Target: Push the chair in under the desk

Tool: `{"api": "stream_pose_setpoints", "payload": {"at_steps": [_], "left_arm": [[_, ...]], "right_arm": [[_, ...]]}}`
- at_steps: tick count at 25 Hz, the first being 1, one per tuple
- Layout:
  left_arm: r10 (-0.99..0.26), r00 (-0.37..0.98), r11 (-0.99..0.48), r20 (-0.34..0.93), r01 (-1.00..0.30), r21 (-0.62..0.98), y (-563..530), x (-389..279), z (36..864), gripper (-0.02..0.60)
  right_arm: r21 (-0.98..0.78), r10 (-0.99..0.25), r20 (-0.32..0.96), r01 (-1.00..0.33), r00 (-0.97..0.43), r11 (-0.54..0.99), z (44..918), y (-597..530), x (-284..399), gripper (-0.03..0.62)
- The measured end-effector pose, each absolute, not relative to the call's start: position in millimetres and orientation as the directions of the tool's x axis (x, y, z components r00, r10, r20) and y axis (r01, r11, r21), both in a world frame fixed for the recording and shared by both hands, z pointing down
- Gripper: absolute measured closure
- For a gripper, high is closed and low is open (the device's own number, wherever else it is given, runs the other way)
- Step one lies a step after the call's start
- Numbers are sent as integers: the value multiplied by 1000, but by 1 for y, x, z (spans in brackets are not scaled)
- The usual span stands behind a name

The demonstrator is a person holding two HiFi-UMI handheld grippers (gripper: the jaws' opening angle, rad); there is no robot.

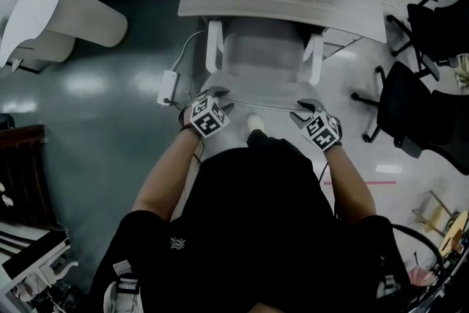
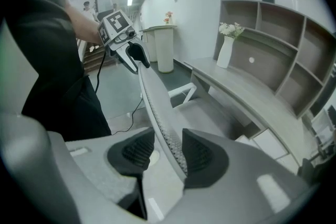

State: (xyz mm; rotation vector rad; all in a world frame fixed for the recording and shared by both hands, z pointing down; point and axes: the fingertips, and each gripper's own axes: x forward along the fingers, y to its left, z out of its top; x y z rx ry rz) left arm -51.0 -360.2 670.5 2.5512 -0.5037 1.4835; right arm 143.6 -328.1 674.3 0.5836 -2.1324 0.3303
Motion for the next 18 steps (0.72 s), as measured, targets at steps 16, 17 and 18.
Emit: {"api": "stream_pose_setpoints", "payload": {"at_steps": [16,17,18], "left_arm": [[-195,479,-934,856,-358,-13,-353,-53,668,413],[-196,481,-933,854,-360,-12,-352,-53,668,413],[-197,484,-933,853,-361,-11,-351,-54,667,414]], "right_arm": [[-25,-278,821,-518,-498,855,676,-326,143,422],[-27,-277,821,-518,-500,855,676,-325,142,422],[-27,-277,820,-517,-501,856,676,-324,142,422]]}}
